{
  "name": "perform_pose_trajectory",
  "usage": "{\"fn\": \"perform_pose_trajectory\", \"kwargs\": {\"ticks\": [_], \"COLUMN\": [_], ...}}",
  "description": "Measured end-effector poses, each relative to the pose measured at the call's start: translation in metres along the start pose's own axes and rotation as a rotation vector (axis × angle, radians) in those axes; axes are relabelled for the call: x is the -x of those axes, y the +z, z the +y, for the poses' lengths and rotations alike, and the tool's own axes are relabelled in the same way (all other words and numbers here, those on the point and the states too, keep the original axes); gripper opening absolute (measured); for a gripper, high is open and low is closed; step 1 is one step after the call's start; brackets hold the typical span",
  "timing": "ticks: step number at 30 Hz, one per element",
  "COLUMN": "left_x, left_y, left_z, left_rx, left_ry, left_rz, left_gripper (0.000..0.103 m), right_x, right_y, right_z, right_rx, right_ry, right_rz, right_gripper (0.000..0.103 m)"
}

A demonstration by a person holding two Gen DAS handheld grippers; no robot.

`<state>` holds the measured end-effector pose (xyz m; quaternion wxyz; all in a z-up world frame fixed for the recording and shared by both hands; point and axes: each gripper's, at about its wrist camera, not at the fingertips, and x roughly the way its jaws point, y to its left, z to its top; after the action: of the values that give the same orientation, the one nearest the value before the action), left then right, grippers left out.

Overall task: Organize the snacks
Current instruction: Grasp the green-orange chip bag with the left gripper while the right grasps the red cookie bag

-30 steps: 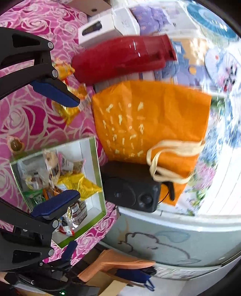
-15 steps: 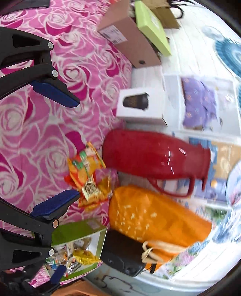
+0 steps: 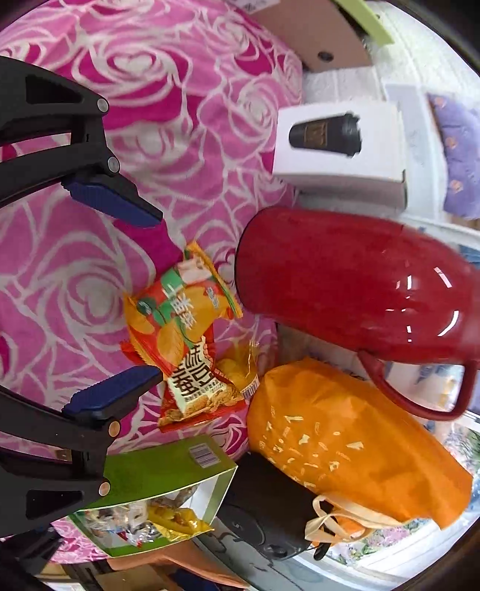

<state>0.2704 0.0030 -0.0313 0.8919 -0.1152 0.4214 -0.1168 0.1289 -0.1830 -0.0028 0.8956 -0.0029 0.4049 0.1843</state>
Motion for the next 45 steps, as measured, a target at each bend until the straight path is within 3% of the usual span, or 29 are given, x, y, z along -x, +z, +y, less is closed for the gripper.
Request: {"fn": "perform_pose_trajectory", "kwargs": {"ticks": [4, 7, 11, 15, 17, 18, 20, 21, 23, 26, 33, 34, 39, 40, 41, 45], "left_x": [-0.029, -0.048, -0.034, -0.009, 0.003, 0.008, 0.014, 0.019, 0.02, 0.011, -0.026, -0.025, -0.014, -0.009, -0.002, 0.024], "left_y": [0.011, 0.01, 0.0, -0.012, -0.016, -0.017, -0.018, -0.019, -0.019, -0.019, -0.028, -0.029, -0.034, -0.035, -0.035, -0.03], "left_z": [-0.004, 0.003, 0.016, 0.022, 0.026, 0.027, 0.031, 0.031, 0.03, 0.026, 0.009, 0.006, -0.003, -0.005, -0.005, -0.007], "left_rx": [0.001, -0.004, -0.038, -0.081, -0.075, -0.07, -0.051, -0.046, -0.053, -0.078, -0.152, -0.172, -0.22, -0.217, -0.208, -0.191], "left_ry": [0.009, 0.005, -0.049, -0.06, -0.068, -0.066, -0.053, -0.05, -0.042, -0.038, -0.001, 0.002, 0.01, 0.019, 0.006, -0.022], "left_rz": [0.028, 0.076, 0.086, 0.078, 0.064, 0.058, 0.053, 0.044, 0.022, 0.05, 0.106, 0.095, 0.11, 0.103, 0.092, 0.057], "left_gripper": [0.079, 0.034, 0.009, 0.008, 0.012, 0.017, 0.056, 0.063, 0.067, 0.069, 0.066, 0.047, 0.041, 0.034, 0.015, 0.015], "right_x": [-0.004, -0.01, -0.032, -0.068, -0.087, -0.096, -0.111, -0.118, -0.118, -0.1, -0.066, -0.065, -0.054, -0.05, -0.045, -0.021], "right_y": [0.015, 0.035, 0.064, 0.084, 0.092, 0.094, 0.097, 0.097, 0.091, 0.081, 0.046, 0.042, 0.039, 0.039, 0.038, 0.038], "right_z": [-0.004, -0.009, -0.014, -0.022, -0.021, -0.019, -0.019, -0.021, -0.022, -0.018, -0.016, -0.017, -0.013, -0.012, -0.011, -0.008], "right_rx": [-0.009, -0.024, -0.035, -0.095, -0.097, -0.085, -0.086, -0.095, -0.092, -0.054, -0.016, -0.02, -0.026, -0.025, -0.025, -0.025], "right_ry": [-0.033, -0.061, -0.064, -0.056, -0.092, -0.107, -0.116, -0.105, -0.096, -0.105, -0.121, -0.118, -0.104, -0.103, -0.102, -0.1], "right_rz": [-0.032, -0.058, -0.068, -0.041, -0.023, -0.018, 0.007, 0.032, 0.037, 0.032, 0.046, 0.052, 0.034, 0.025, 0.014, -0.037], "right_gripper": [0.062, 0.062, 0.062, 0.062, 0.062, 0.062, 0.062, 0.042, 0.041, 0.038, 0.038, 0.038, 0.038, 0.038, 0.038, 0.038]}}
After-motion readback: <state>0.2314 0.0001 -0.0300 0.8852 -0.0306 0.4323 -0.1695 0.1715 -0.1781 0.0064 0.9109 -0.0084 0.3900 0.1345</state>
